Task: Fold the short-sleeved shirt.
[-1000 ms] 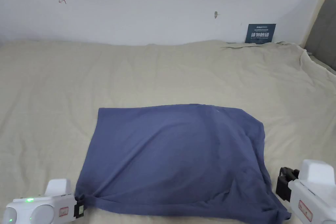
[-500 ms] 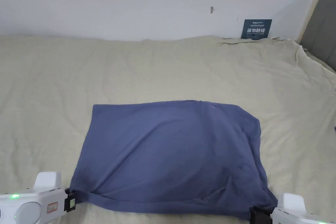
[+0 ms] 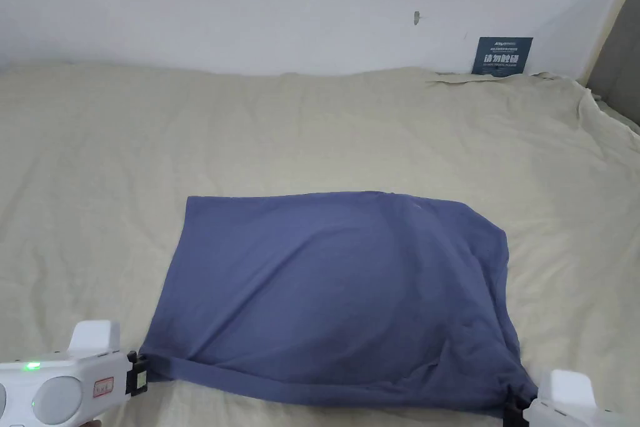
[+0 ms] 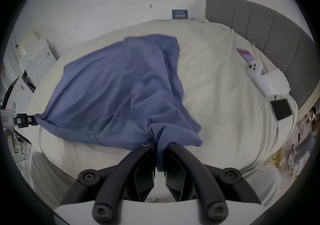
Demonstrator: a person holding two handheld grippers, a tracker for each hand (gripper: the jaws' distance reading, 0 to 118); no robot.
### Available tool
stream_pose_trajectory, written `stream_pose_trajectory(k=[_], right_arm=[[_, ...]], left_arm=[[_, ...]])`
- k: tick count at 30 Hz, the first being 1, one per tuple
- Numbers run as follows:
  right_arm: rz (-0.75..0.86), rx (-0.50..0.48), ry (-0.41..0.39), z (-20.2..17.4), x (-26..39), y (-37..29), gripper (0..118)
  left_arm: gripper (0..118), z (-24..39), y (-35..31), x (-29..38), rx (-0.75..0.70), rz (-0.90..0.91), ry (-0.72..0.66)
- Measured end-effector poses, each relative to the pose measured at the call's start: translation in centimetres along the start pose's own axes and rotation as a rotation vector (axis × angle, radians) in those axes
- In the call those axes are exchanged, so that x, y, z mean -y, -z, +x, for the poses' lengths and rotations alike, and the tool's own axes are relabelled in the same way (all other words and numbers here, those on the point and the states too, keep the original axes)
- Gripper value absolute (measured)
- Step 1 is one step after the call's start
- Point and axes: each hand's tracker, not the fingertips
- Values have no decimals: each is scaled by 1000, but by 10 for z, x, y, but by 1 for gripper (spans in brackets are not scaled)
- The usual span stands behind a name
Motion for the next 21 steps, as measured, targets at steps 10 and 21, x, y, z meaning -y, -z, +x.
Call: stream_pose_trajectory(k=[10, 21], right_arm=[[141, -25, -77, 3, -95, 2, 6], [45, 17, -65, 20, -158, 104, 6]], left_arm=[[4, -1, 17, -68, 5, 47, 4], [4, 16, 93, -129, -75, -11, 84]])
